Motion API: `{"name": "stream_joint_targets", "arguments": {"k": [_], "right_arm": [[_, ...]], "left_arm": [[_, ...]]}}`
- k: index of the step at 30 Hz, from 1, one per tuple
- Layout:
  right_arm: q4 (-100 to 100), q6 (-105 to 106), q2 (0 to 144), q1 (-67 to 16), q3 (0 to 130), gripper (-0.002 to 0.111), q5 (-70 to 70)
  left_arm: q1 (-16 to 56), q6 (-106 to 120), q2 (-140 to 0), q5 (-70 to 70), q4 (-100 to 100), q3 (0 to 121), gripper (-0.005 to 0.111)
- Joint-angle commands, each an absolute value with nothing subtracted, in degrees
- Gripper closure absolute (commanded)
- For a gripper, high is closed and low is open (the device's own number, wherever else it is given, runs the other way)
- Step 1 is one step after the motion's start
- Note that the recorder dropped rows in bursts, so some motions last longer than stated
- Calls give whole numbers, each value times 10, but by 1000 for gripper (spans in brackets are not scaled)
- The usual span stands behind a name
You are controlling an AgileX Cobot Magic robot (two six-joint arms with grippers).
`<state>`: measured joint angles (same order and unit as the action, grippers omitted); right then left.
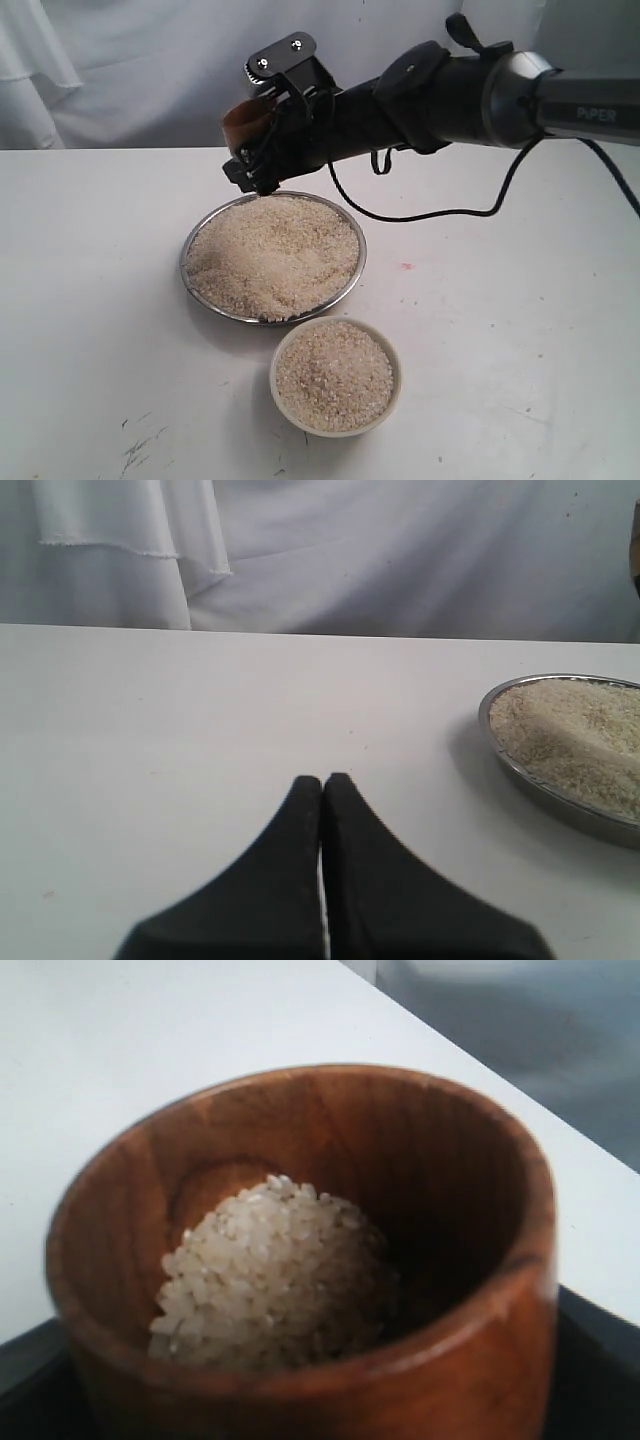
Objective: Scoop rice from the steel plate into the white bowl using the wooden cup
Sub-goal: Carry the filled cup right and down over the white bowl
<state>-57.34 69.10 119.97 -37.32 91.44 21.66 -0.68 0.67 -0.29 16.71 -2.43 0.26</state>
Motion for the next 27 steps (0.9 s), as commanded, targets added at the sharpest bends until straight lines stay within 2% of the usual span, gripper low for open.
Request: {"name": "stream_joint_targets", "arguments": {"k": [1, 11, 27], "right_arm": [[-572, 721, 1159, -374, 855, 108, 187], [-567, 771, 1066, -375, 715, 108, 124], [-544, 782, 921, -376, 532, 108, 100]], "left_arm": [[-6, 5, 0, 163, -25, 0, 107], [-6, 5, 0, 163, -25, 0, 107], [-6, 5, 0, 163, -25, 0, 107]]}}
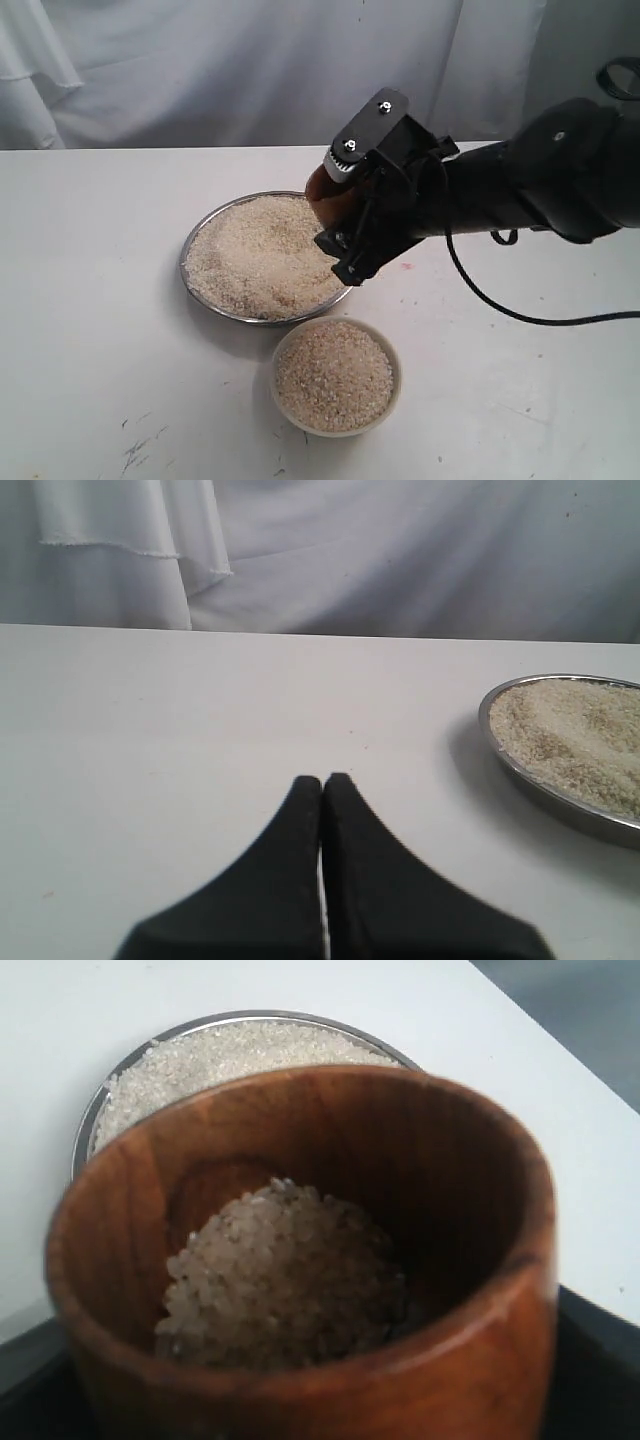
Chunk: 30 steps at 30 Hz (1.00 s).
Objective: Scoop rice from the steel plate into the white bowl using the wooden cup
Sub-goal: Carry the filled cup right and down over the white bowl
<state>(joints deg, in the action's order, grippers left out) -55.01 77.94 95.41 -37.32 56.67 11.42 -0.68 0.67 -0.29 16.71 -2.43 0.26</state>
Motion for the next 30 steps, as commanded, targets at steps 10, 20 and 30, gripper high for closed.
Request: {"name": "stream_joint_targets", "arguments": {"k": [10, 20, 30], "right_arm": [[-536, 802, 845, -377, 407, 108, 69], [-469, 823, 839, -390, 407, 108, 69], [-403, 823, 839, -423, 407, 108, 72]], "left_arm": [[-6, 5, 0, 163, -25, 0, 107], [-6, 5, 0, 163, -25, 0, 107], [-6, 5, 0, 163, -25, 0, 107]]}}
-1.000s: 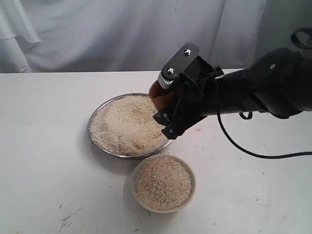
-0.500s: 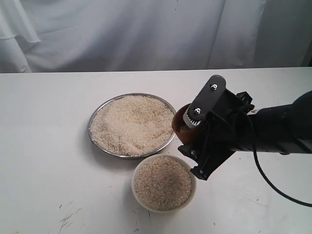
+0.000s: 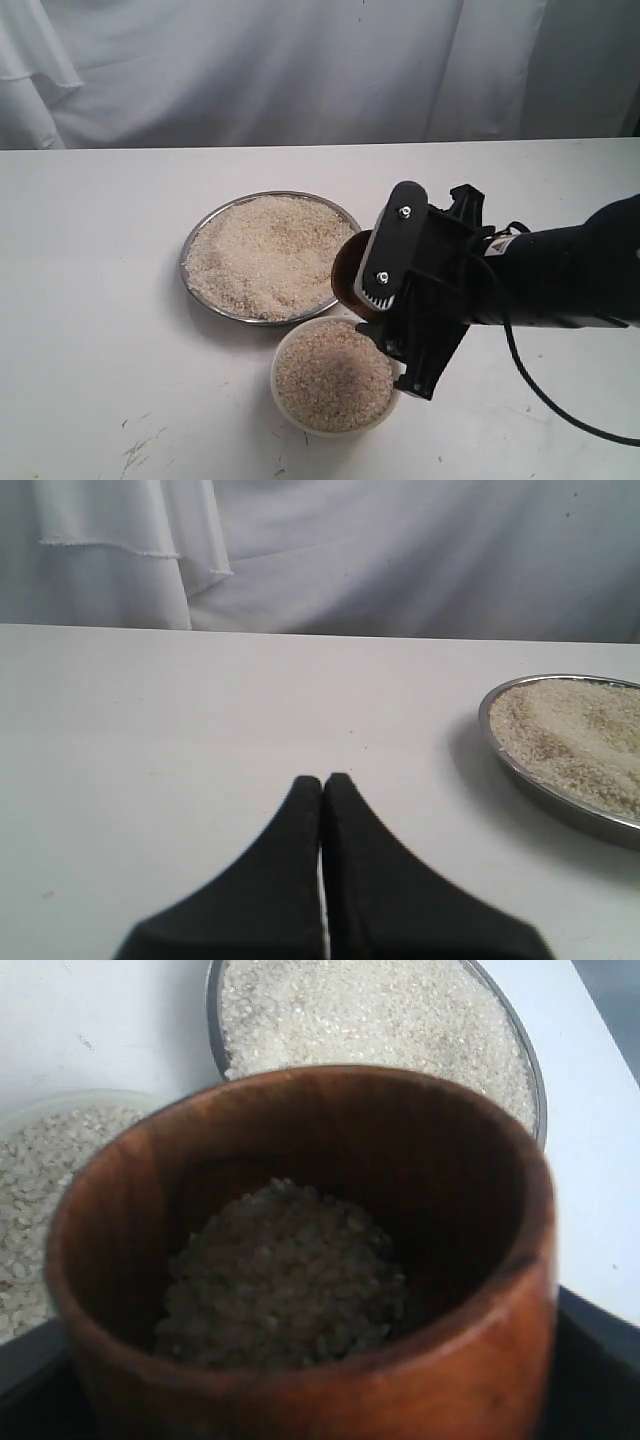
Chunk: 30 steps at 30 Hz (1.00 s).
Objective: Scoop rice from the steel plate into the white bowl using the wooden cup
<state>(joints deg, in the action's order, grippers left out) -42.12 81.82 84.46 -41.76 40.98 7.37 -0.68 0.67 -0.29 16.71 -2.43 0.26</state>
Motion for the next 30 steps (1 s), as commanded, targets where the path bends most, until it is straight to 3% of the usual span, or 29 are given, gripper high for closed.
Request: {"name": "stream_joint_targets", "arguments": {"k": [1, 30], "right_arm": [[-403, 823, 839, -423, 407, 108, 73], [-239, 827, 846, -427, 407, 108, 18]], "left_arm": [[-6, 5, 0, 163, -25, 0, 107], [-6, 5, 0, 163, -25, 0, 107]]}}
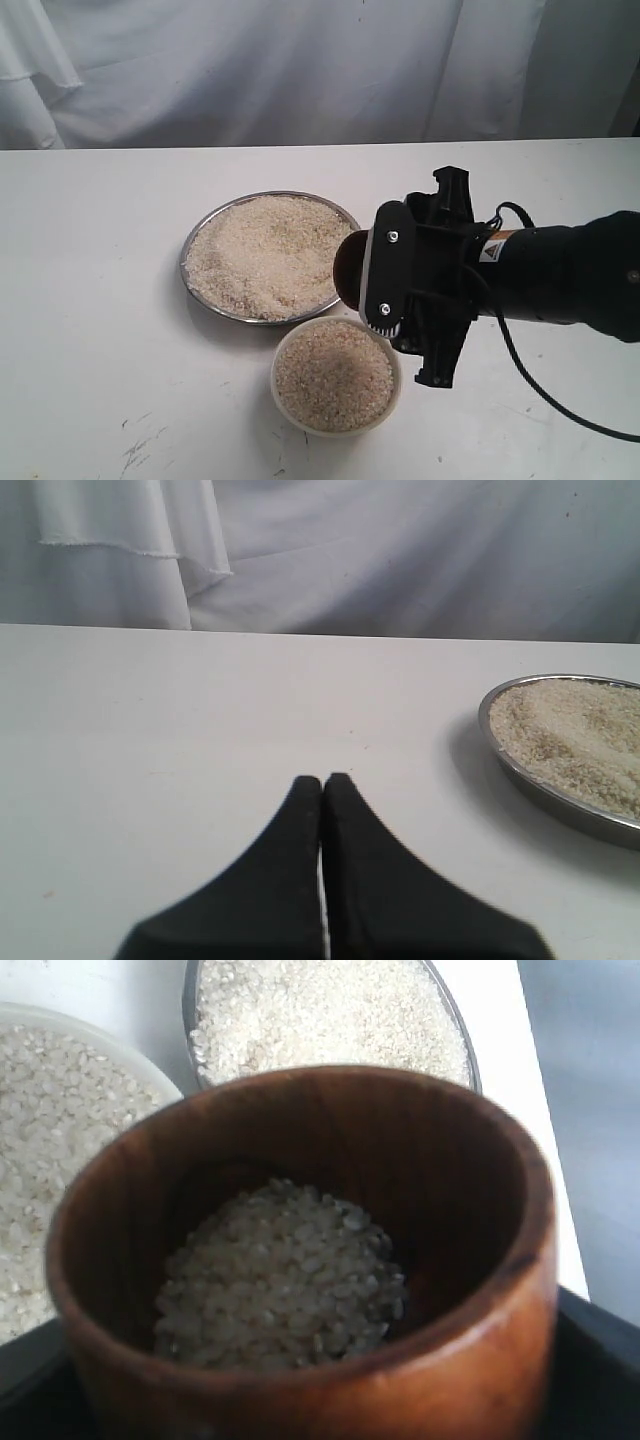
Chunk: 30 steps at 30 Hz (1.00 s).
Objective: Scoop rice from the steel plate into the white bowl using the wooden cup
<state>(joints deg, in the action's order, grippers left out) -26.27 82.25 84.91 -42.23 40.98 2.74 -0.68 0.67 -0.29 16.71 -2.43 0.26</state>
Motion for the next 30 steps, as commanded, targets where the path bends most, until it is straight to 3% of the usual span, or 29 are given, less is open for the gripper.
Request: {"name": "stream_joint_targets", "arguments": {"k": [1, 30], "right_arm": [[-232, 828, 846, -430, 407, 108, 18], [-88, 854, 848, -444, 417, 108, 7]], "left_arm": [[-6, 5, 0, 163, -25, 0, 107], [-6, 5, 0, 163, -25, 0, 107]]}}
